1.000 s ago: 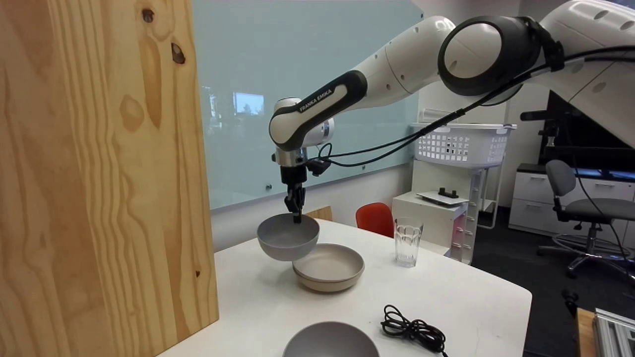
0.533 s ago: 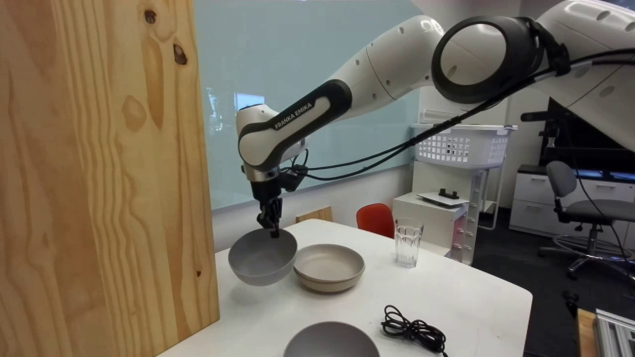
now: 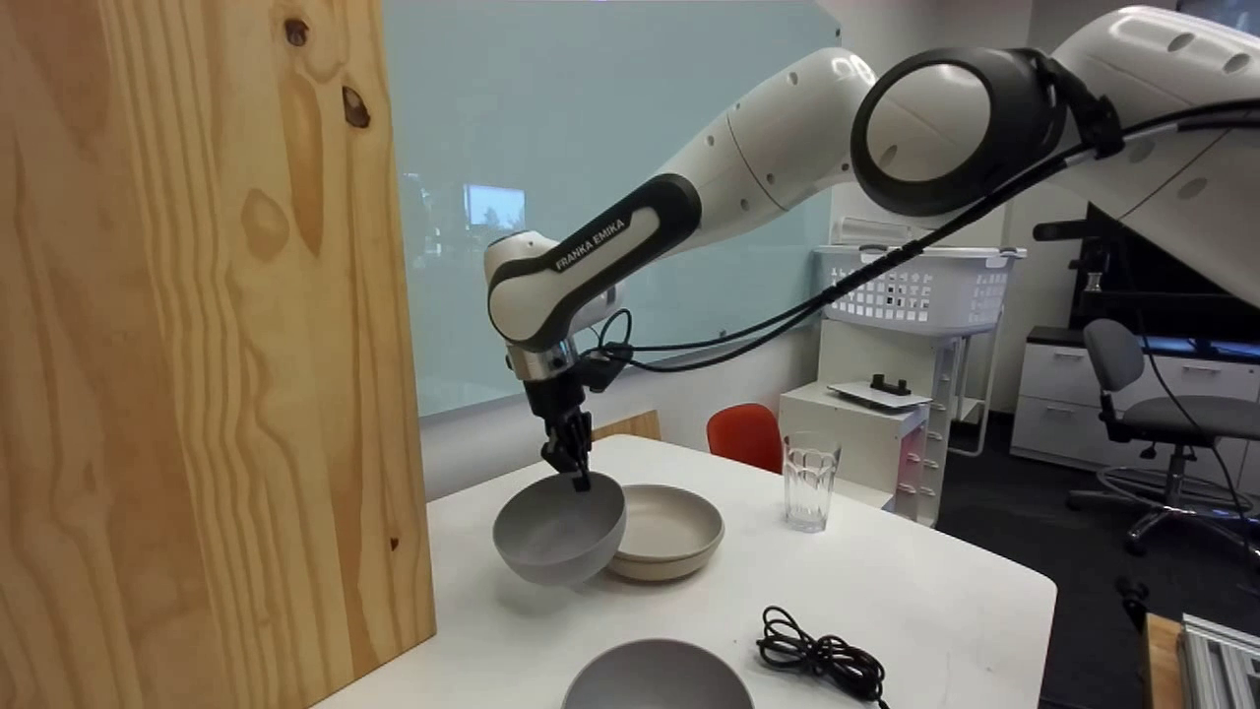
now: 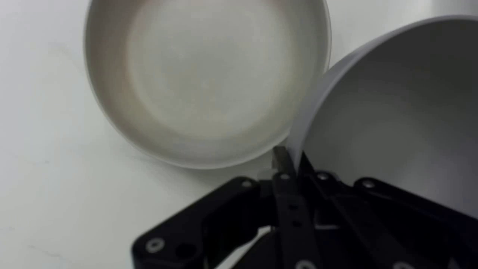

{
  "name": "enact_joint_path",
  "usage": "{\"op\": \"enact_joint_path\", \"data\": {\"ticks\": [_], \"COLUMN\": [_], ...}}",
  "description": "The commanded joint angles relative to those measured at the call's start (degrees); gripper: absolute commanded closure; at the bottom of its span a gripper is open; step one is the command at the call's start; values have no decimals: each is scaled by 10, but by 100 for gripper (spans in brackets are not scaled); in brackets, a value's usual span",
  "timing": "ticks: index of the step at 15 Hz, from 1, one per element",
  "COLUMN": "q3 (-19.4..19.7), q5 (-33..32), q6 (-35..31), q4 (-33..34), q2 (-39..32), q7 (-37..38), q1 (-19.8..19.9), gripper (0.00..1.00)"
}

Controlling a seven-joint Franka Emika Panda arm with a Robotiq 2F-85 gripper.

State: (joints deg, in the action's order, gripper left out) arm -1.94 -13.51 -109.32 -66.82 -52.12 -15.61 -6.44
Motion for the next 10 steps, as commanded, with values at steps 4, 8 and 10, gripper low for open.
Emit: {"op": "enact_joint_path", "data": {"ticks": [4, 8, 10], "q3": [-6, -15, -11], "q5": [17, 9, -4], "q6": [-15, -7, -12], "q4": [12, 15, 8], "q2": [-45, -43, -40], "q7": [-12, -8, -10], "q1": [29, 2, -13], "gripper": [99, 99, 99]}}
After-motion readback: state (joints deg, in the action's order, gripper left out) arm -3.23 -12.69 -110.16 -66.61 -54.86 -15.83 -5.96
